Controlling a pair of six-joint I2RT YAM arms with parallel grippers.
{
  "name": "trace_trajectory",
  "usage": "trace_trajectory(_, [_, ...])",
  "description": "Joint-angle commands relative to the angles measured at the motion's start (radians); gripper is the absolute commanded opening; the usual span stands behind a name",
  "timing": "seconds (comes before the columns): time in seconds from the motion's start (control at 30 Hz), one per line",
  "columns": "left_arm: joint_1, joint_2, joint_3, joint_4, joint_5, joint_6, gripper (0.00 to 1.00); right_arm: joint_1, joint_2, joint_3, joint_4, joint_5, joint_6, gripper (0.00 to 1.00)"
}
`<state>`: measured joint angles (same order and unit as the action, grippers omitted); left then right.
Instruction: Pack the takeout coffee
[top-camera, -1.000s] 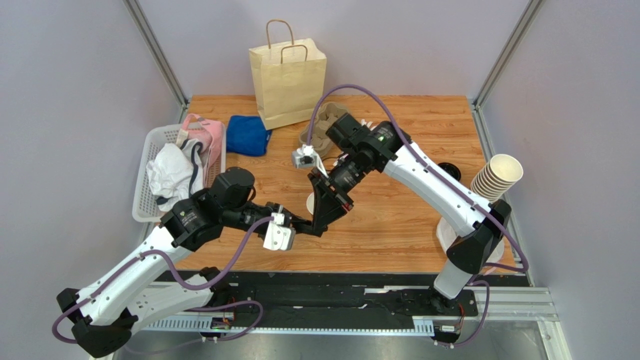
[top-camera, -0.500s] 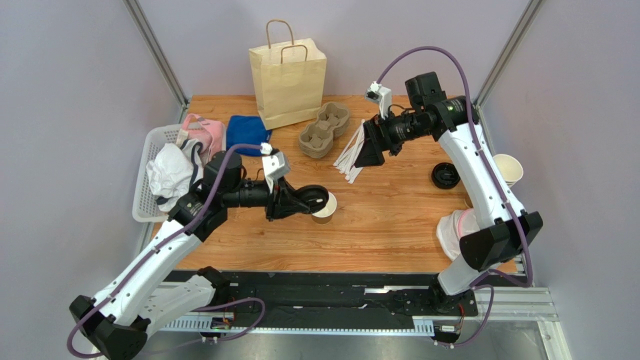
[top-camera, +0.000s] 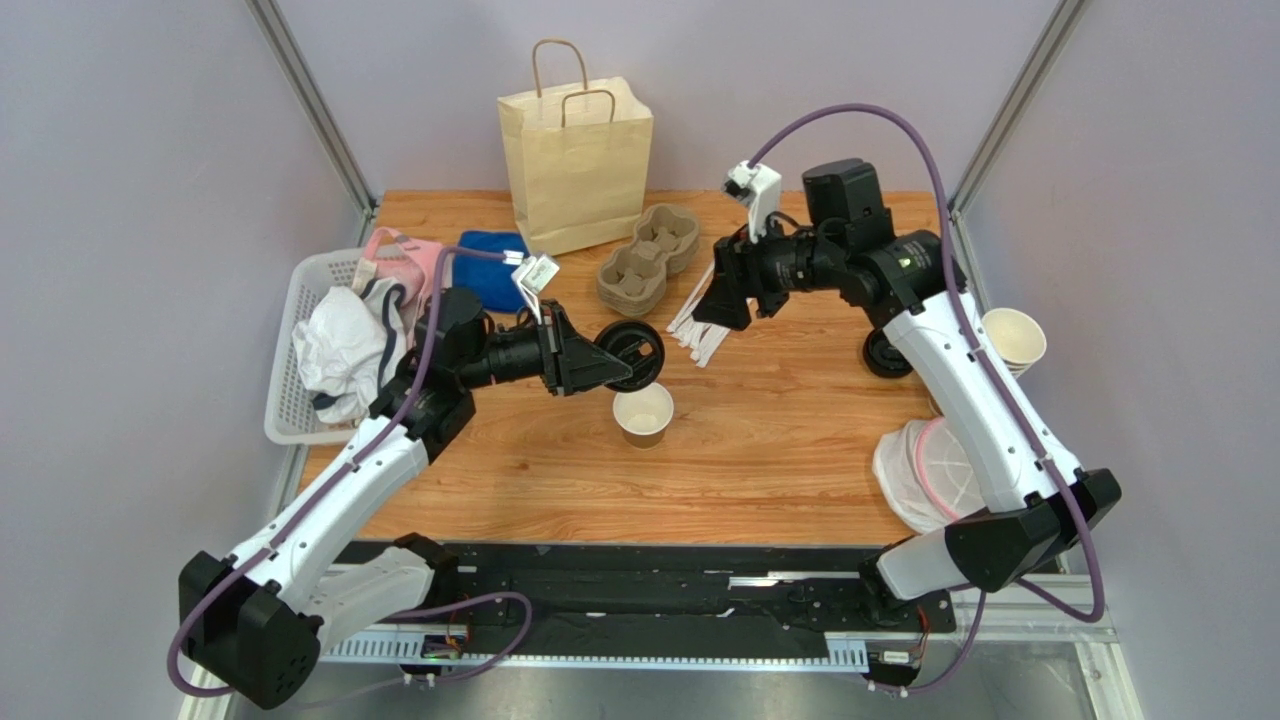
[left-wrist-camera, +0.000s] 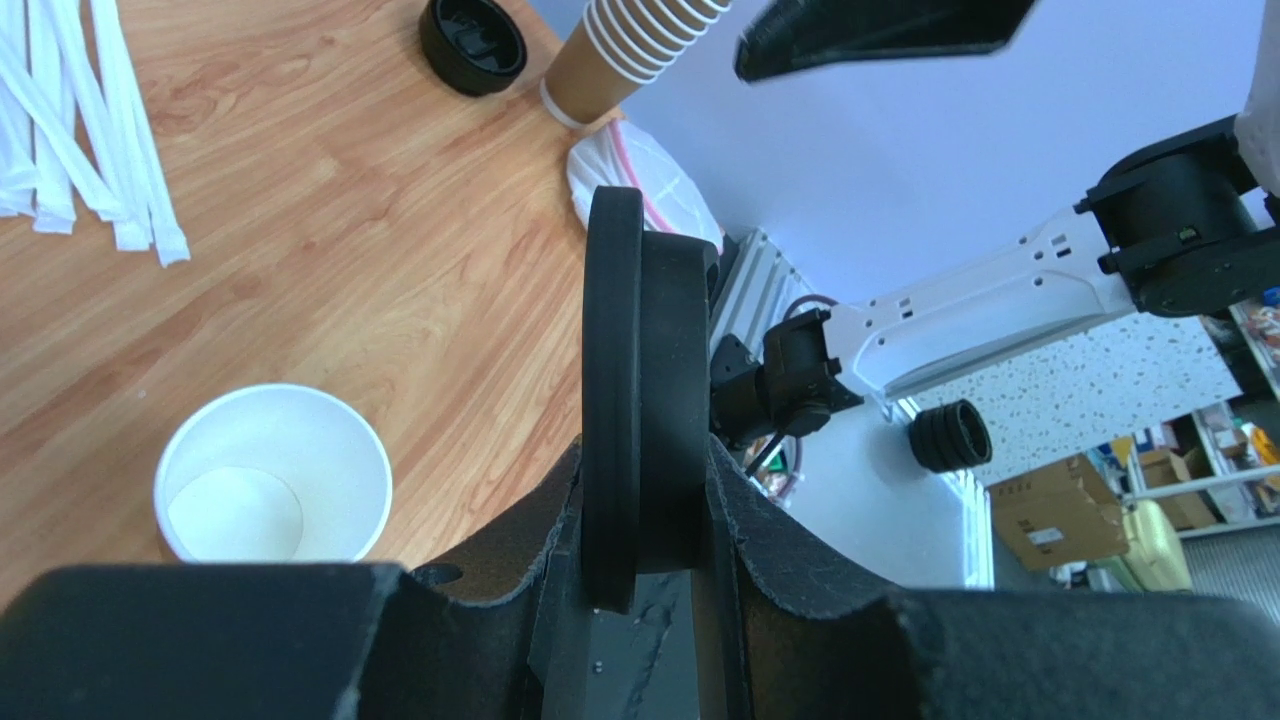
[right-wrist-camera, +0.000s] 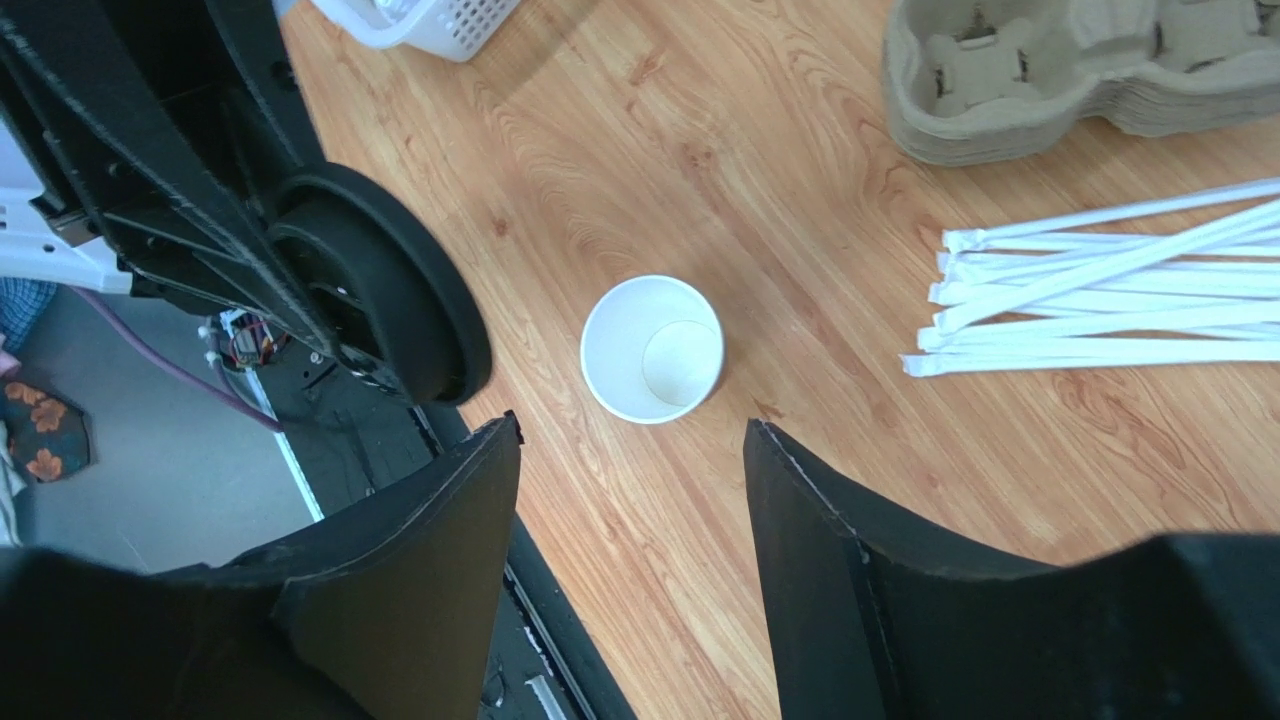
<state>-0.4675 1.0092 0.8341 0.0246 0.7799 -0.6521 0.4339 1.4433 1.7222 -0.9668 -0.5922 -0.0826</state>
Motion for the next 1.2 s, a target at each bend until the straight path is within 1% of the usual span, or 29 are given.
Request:
trace_trajectory(0.0, [0.012, 0.019, -0.020, 0.098, 0.013, -0.118, 0.05, 0.086, -0.009, 0.016, 0.056, 0.091, 0.003, 0.60])
trace_trajectory(0.2, [0.018, 0.045, -0.030, 0.104, 0.012, -0.155, 0.00, 0.176, 0.005, 0.030, 0.028, 0.158, -0.057, 0.56])
trace_trajectory(0.33, [0.024, 0.065, -0.039, 0.127, 0.016, -0.182, 0.00, 0.238, 0.020, 0.017, 0.019, 0.213, -0.074, 0.52])
trace_trajectory(0.53, [0.033, 0.081, -0.047, 0.173, 0.032, -0.224, 0.00, 0.256, 0.052, 0.020, 0.020, 0.270, -0.069, 0.48])
trace_trajectory(0.83, [0.038, 0.080, -0.062, 0.202, 0.033, -0.264, 0.00, 0.269, 0.077, 0.028, 0.033, 0.272, -0.048, 0.40])
trace_trajectory(1.17, [0.046, 0.086, -0.082, 0.235, 0.027, -0.310, 0.00, 0.276, 0.086, 0.050, 0.039, 0.261, -0.034, 0.38])
